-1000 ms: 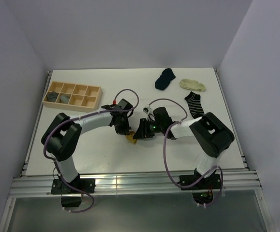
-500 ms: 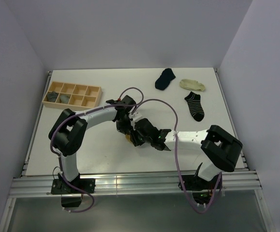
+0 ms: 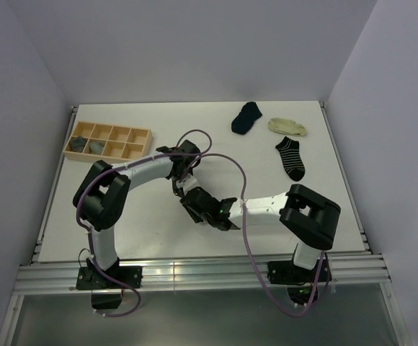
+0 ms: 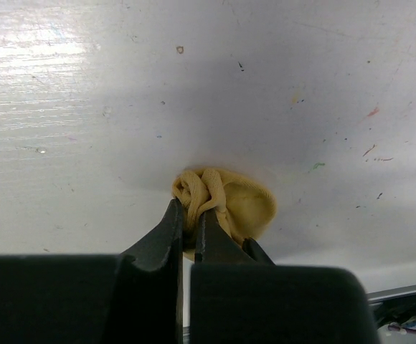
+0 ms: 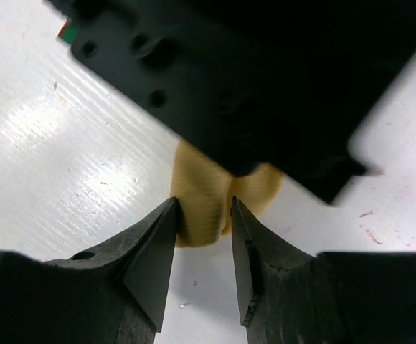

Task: Roll the socks
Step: Roll the sock at the center of the board.

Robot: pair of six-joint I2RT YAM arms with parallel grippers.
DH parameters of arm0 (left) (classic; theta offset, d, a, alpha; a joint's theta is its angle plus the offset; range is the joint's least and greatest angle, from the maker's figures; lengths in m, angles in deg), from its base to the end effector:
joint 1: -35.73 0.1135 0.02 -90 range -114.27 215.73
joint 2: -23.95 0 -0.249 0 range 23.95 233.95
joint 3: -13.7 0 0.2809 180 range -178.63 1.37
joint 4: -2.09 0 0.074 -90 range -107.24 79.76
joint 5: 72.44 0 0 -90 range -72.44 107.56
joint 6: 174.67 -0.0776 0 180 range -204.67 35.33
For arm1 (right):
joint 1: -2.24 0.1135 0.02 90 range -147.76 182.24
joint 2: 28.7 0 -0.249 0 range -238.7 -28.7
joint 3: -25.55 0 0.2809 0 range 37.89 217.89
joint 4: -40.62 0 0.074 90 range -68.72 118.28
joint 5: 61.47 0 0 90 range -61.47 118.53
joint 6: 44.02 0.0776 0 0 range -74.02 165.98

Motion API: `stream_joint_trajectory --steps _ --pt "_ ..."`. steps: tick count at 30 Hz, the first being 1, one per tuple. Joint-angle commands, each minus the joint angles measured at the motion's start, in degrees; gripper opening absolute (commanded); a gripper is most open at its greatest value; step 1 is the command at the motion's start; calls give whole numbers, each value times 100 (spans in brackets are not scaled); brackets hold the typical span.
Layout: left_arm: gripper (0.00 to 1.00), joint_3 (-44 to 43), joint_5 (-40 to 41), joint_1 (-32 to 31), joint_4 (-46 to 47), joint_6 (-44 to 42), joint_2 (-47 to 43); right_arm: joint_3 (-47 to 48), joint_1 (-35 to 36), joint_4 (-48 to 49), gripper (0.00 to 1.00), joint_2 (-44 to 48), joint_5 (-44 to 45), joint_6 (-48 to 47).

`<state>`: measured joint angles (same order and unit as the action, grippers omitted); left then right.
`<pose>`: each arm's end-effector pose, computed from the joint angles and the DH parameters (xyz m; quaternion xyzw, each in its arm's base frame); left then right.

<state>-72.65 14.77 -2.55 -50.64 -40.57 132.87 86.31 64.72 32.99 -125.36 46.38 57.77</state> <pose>0.3105 -0.2499 0.0947 -0.0472 0.9904 -0.1024 0.0803 0.1984 0.3292 0.0943 -0.3333 0.8466 0.1216 0.3968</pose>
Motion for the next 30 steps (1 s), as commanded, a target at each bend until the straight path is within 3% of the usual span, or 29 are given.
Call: stream_joint_trajectory --steps 1,4,5,6,8,10,13,14,17,26,30 --pt "0 28 367 -127 -47 -182 261 290 150 30 42 -318 237 -335" --pt "0 19 358 -127 -29 -208 261 229 168 91 32 -432 246 -353" --pt "0 19 349 -127 -29 -226 270 185 168 126 26 -441 220 -318" --pt "0 19 358 -127 -20 -235 252 141 168 153 11 -424 158 -309" --pt "1 45 384 -127 41 -235 191 19 107 223 1 -363 -149 -204" --pt "7 124 524 -127 85 -209 94 -165 28 293 0 -178 -638 -107" --pt "35 308 726 -127 322 -112 -204 -281 -288 364 0 -64 -1342 130" --pt "49 361 770 -109 418 -25 -370 -350 -385 416 0 -46 -1754 261" --pt "63 563 955 -74 568 230 -713 -509 -745 653 0 -54 -2773 568" --pt "71 1688 1369 75 1306 1346 -2215 -1168 -1800 2136 0 -406 -4789 1763" --pt "69 2321 809 75 2105 1531 -2604 -1370 -2125 2868 0 -783 -5449 2309"
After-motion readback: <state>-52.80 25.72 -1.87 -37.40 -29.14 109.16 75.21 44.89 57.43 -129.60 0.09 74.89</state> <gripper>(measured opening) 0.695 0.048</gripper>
